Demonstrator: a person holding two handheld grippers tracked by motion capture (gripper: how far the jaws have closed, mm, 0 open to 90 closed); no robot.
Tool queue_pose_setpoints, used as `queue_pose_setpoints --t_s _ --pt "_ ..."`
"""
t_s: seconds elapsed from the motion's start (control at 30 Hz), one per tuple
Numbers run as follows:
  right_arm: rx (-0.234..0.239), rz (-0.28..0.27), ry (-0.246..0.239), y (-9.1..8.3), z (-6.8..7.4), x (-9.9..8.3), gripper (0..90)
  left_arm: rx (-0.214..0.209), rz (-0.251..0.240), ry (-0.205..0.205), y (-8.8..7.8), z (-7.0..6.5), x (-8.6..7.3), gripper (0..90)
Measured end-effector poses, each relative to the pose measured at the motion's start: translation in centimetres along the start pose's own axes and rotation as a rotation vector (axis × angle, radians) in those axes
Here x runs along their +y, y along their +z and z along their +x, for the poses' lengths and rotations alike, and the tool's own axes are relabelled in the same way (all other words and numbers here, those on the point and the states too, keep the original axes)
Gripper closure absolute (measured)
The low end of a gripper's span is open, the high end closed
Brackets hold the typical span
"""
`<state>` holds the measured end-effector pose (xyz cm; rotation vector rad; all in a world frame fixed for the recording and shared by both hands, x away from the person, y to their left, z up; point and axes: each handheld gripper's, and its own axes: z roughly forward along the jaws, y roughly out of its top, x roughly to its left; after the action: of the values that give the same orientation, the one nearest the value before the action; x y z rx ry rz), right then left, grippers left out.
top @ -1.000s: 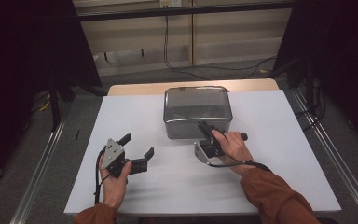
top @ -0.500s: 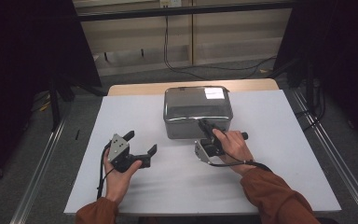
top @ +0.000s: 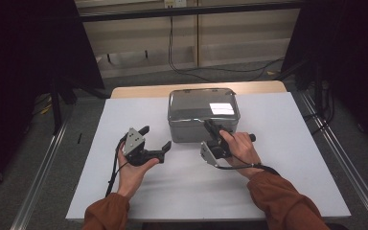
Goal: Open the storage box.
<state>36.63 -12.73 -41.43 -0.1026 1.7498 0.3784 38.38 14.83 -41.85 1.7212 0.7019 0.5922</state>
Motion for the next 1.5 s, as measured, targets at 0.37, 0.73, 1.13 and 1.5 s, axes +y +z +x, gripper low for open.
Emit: queue_pose_setpoints --t_s 0.37,0.73,1.13,1.5 --pt "-0.009 -0.003 0.01 0.0 -0.7 0.1 81.7 0.001 -0.018 -0.018 1.6 0.3 1.1 2.6" --pt "-0.012 -0.004 0.024 0.0 -1.3 0.1 82.0 0.006 -0.008 -0.006 3.9 1.7 1.8 5.0" --pt "-0.02 -0.011 0.021 0.1 -1.8 0.2 82.4 0.036 -0.019 -0.01 5.7 2.5 1.8 8.1" --pt "-0.017 -0.012 0.024 0.1 -2.0 0.1 82.4 0.037 -0.025 -0.008 7.8 2.7 2.2 10.4"
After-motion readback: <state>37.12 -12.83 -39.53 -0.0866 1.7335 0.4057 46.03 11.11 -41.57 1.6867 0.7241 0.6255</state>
